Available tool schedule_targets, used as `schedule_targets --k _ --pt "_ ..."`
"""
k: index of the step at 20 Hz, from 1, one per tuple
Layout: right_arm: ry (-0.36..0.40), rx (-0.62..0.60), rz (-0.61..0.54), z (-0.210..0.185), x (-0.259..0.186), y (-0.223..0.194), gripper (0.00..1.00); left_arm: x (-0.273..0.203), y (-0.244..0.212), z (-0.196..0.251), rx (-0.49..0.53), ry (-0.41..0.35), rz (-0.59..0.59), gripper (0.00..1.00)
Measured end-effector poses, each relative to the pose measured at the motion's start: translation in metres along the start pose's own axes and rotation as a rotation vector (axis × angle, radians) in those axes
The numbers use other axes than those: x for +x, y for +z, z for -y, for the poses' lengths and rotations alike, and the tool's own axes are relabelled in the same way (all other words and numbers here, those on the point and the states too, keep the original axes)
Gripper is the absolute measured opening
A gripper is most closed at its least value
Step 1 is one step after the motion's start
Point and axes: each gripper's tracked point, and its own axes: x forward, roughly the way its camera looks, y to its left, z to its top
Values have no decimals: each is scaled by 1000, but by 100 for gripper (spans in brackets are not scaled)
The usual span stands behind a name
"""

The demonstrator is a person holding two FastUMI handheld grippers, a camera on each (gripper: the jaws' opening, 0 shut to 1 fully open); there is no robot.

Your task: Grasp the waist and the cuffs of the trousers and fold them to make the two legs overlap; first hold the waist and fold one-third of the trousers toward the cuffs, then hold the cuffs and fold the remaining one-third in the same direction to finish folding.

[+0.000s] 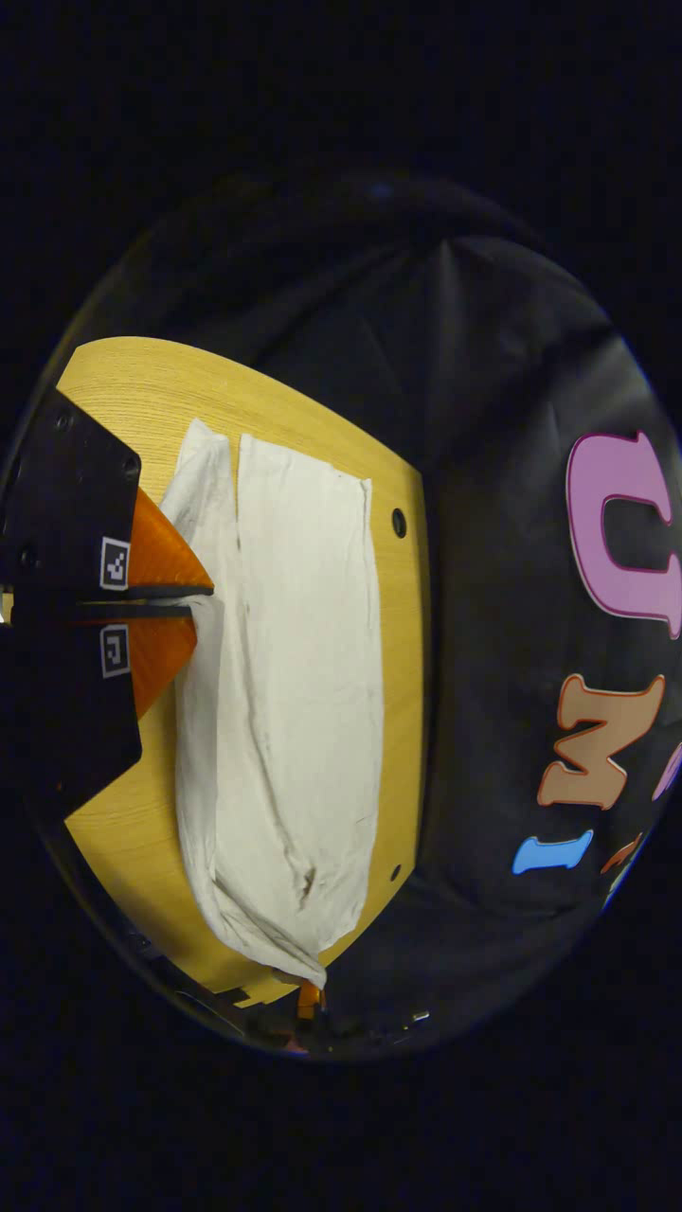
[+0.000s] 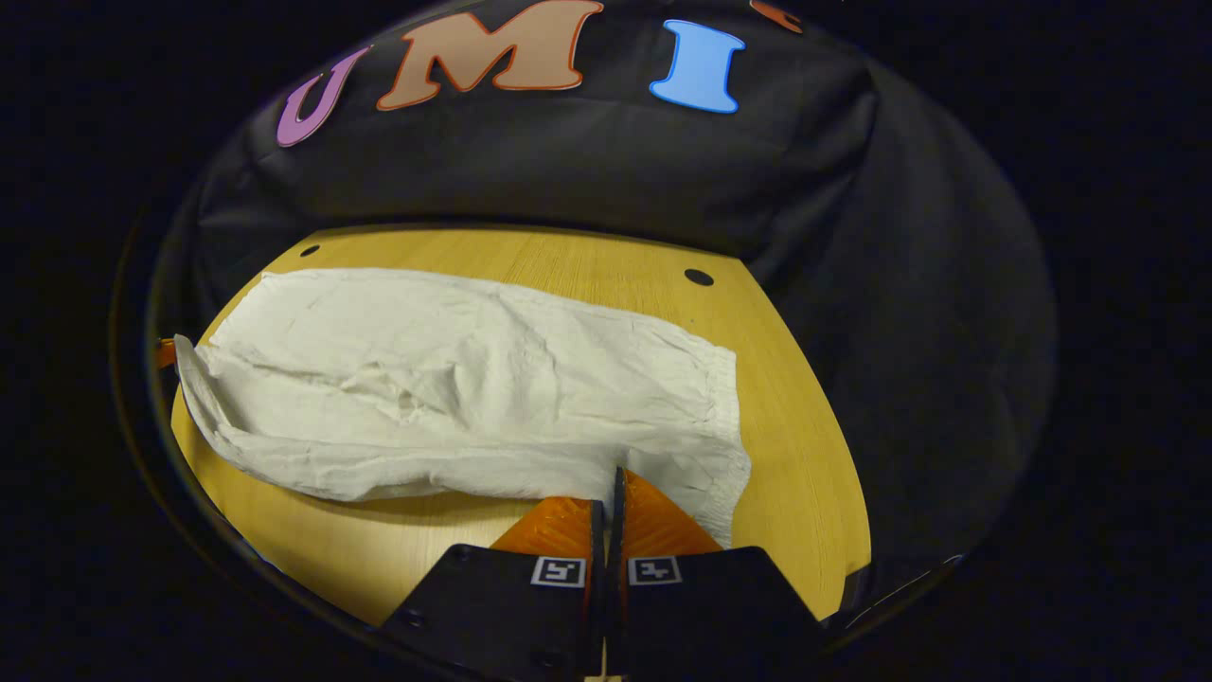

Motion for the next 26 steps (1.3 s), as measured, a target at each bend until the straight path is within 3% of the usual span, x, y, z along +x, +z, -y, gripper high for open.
schedule_targets --k 6,7,9,13,19,21,22,23,26 --pt "-35 114 125 -2 33 68 2 45 140 -12 -152 131 171 0" --pt "-31 118 137 -6 41 80 2 52 122 -14 -180 144 194 0" --pt "-25 108 144 -12 66 104 2 58 159 -17 -204 163 214 0" --pt "-4 107 135 -25 110 134 2 115 184 -31 -186 190 203 0" --pt "70 191 53 -46 181 126 1 173 168 -47 -202 227 141 0" --pt "83 209 50 -48 193 125 5 181 166 -49 -188 234 136 4" --pt "104 238 39 -52 195 126 12 185 165 -46 -182 220 129 11" --pt "130 272 40 -57 197 129 26 186 162 -44 -180 211 117 15" --pt "134 313 119 -46 188 153 83 178 166 -40 -241 221 143 99"
